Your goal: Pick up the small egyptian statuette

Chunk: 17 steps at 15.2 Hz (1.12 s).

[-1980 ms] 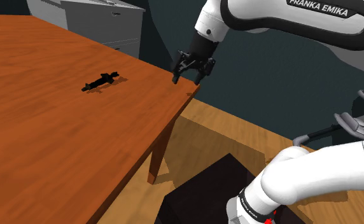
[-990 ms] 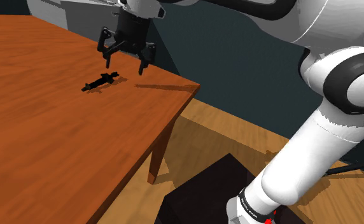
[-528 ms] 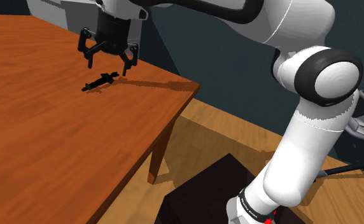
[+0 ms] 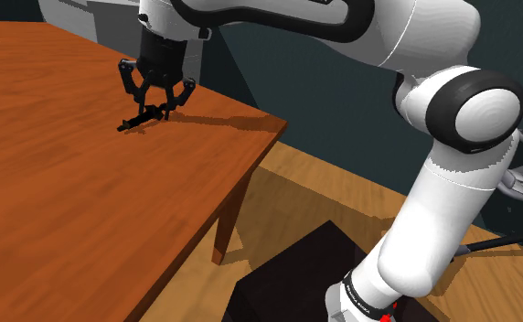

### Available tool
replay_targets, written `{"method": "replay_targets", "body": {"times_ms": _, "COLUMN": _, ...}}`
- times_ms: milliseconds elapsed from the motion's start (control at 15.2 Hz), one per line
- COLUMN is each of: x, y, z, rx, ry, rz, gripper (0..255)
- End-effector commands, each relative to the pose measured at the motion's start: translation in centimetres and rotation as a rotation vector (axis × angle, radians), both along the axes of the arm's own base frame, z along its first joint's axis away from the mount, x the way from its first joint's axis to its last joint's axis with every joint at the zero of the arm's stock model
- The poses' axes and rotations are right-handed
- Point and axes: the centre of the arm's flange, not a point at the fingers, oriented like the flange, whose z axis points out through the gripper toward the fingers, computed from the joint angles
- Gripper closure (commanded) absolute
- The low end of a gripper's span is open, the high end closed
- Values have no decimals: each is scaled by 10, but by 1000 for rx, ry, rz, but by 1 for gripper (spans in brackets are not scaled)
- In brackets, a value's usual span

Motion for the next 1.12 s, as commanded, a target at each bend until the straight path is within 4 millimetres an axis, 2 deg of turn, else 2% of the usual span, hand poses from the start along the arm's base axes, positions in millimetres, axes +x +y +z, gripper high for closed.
{"method": "replay_targets", "body": {"times_ms": 0, "x": 1, "y": 1, "z": -3, "rx": -1, "ry": 4, "rz": 1, "gripper": 255}}
{"method": "replay_targets", "body": {"times_ms": 396, "x": 0, "y": 1, "z": -4, "rx": -1, "ry": 4, "rz": 1, "gripper": 255}}
{"method": "replay_targets", "body": {"times_ms": 1056, "x": 0, "y": 1, "z": 49, "rx": -1, "ry": 4, "rz": 1, "gripper": 255}}
